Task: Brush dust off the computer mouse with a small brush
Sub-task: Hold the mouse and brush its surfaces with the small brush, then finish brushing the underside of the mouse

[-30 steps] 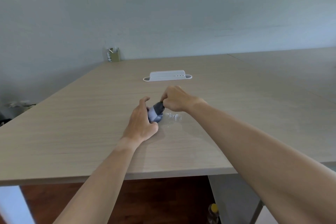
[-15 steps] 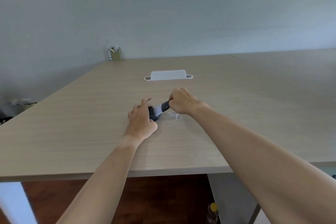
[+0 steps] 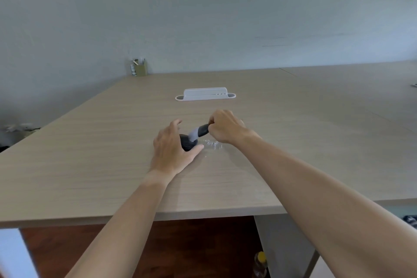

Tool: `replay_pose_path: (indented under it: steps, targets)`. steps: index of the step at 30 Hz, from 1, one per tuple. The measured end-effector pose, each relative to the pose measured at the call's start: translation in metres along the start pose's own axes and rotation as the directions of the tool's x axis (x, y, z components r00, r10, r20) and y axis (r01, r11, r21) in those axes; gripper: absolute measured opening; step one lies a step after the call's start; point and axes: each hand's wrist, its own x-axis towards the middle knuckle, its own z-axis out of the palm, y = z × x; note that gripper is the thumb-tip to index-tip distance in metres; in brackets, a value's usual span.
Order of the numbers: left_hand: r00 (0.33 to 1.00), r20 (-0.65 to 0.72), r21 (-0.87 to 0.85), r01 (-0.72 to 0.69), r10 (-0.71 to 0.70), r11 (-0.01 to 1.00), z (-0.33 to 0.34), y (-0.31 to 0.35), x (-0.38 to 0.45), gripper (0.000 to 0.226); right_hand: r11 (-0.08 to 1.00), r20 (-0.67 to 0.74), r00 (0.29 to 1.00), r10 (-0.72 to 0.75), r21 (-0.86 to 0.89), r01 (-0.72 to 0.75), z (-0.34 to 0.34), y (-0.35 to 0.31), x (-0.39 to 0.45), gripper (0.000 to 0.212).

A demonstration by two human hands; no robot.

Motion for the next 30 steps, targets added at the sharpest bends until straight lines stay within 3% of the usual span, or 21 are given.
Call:
replay_pose_path:
  steps: [2,4,8,11,14,20,25,30]
  targets:
    - [0.996,-0.056,0.132,0.076,-0.070,0.988,0.002,0.000,0.000,0.089,1.000,-0.038,0.999,0.014,0.018,-0.014,-0.003,0.005,0.004,0.025]
    - [0.993,-0.003,0.080,0.118,-0.118,0.990,0.004,-0.003,0.001,0.090,0.995,-0.039,0.999,0.010,0.096,-0.007,-0.003,0.006,0.009,0.021]
    - [0.992,0.104,-0.090,0.083,-0.073,0.993,0.002,-0.007,0.002,0.089,0.985,0.041,0.999,-0.031,0.171,0.024,0.004,-0.003,0.010,0.034]
    - [0.996,0.068,0.034,0.063,-0.066,0.997,0.001,-0.005,0.002,0.090,0.997,0.093,0.995,-0.039,0.075,0.032,0.005,-0.008,0.008,0.035]
    - [0.992,0.060,0.058,0.106,-0.109,0.993,0.002,-0.004,0.003,0.091,1.000,0.021,1.000,0.010,-0.015,-0.009,-0.006,-0.005,0.006,0.017]
    - [0.981,0.184,-0.077,0.069,-0.054,0.995,-0.001,-0.009,0.008,0.079,0.988,-0.071,0.990,0.122,0.100,-0.115,-0.016,0.019,-0.003,0.016]
    - [0.980,0.186,0.083,0.049,-0.064,0.995,0.001,-0.009,0.006,0.068,0.974,-0.127,0.966,0.223,0.060,-0.217,-0.017,0.036,-0.019,0.022]
    - [0.976,0.218,-0.014,-0.023,0.026,1.000,0.005,-0.014,0.008,0.065,0.974,-0.190,0.956,0.225,0.023,-0.225,-0.013,0.036,-0.035,0.025]
